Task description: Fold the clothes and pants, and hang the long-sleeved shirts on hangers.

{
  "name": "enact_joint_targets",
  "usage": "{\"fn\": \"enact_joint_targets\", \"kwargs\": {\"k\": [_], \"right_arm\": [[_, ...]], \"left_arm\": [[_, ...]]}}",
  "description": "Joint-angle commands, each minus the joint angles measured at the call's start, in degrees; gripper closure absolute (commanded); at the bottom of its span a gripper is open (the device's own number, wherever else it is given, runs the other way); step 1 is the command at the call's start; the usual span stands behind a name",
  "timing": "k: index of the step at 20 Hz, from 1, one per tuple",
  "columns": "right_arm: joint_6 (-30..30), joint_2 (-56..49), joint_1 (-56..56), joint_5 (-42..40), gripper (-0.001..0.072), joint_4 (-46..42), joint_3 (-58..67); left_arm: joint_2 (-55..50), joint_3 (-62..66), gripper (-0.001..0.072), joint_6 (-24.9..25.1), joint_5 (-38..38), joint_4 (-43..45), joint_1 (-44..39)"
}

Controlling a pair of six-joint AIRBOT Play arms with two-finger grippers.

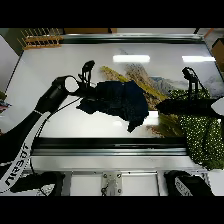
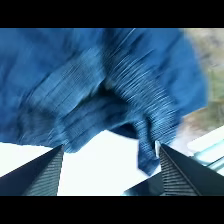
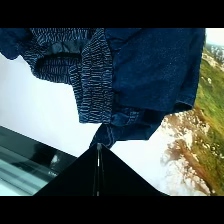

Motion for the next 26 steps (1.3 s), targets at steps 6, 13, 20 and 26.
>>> {"fn": "enact_joint_targets", "kwargs": {"k": [6, 13, 20, 26], "right_arm": [[3.1, -1.7, 0.1, 0.0, 0.0680, 0.2, 0.0], [6.5, -12.3, 3.8, -1.0, 0.0006, 3.2, -0.7], [27.8, -27.2, 15.9, -15.8, 0.0006, 2.2, -1.7], [40.6, -30.9, 17.7, -28.4, 0.0007, 2.5, -1.7]], "left_arm": [[-10.1, -5.5, 0.0096, -4.8, 6.0, -3.6, 1.2], [-17.6, 0.5, 0.0168, -4.9, 4.8, -3.0, -0.3], [-13.7, 0.5, 0.0673, -1.6, 4.6, -2.9, 2.5], [-10.8, 0.5, 0.0673, -0.1, 4.6, -2.9, 2.4]]}}
